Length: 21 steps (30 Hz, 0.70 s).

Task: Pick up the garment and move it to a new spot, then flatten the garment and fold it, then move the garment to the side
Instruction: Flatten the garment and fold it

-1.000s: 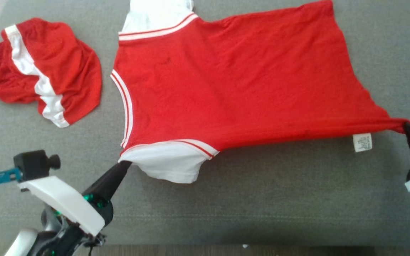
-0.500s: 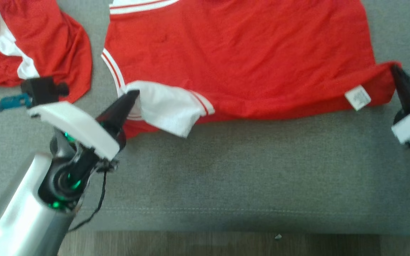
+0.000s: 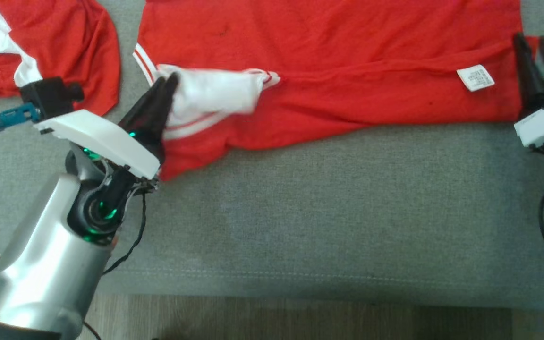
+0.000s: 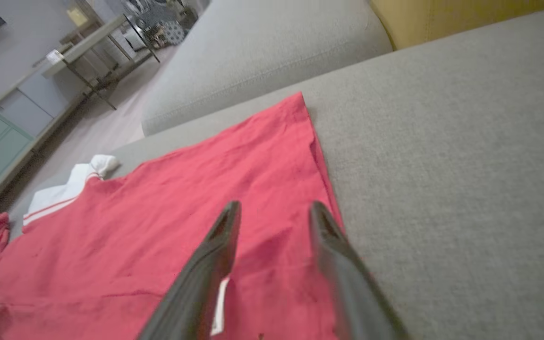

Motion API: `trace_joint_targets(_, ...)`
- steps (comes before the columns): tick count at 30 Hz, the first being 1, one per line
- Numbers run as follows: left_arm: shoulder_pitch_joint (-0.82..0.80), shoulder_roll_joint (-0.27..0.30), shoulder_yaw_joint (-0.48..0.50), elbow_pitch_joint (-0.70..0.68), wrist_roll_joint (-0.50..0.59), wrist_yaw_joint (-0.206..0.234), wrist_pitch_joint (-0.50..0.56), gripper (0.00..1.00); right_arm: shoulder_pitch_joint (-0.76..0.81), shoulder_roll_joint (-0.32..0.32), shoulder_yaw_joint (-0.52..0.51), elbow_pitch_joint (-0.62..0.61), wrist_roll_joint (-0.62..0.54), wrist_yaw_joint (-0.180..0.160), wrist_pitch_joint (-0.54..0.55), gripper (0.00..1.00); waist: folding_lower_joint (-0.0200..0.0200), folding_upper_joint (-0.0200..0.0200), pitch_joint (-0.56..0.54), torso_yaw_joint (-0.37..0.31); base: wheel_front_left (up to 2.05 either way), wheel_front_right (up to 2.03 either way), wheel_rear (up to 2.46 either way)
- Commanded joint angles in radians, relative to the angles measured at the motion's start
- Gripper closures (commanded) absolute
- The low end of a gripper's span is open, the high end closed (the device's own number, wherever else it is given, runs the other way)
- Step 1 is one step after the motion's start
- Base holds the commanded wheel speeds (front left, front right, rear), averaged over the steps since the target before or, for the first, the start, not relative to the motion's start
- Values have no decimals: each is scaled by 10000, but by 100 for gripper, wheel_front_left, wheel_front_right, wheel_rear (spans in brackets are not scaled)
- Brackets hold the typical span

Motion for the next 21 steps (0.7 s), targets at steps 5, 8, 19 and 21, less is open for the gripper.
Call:
trace_joint_targets(5,358,310,380,-489,857,32,-1316,0,332,126,139,-559,282,65,-1069,0,0,0,-231,-101,0,0,0)
trace_joint_targets(8,1215,259,318,-811,1202,402,-1933,0,765,307,200,-813,393,65,-1359,0,0,0,-391,-180,0,0,0)
trace_joint_targets(19,2796,170,-257,-777,2129,1707,-2489,0,1499,807,263,-1318,295,65,-1600,0,0,0,-646,-272,0,0,0)
trace_joint_targets(21,2664,82,-318,-525,2228,1769,-2534,0,1563,826,242,-1276,193,65,-1524,0,0,0,-664,-278,0,0,0)
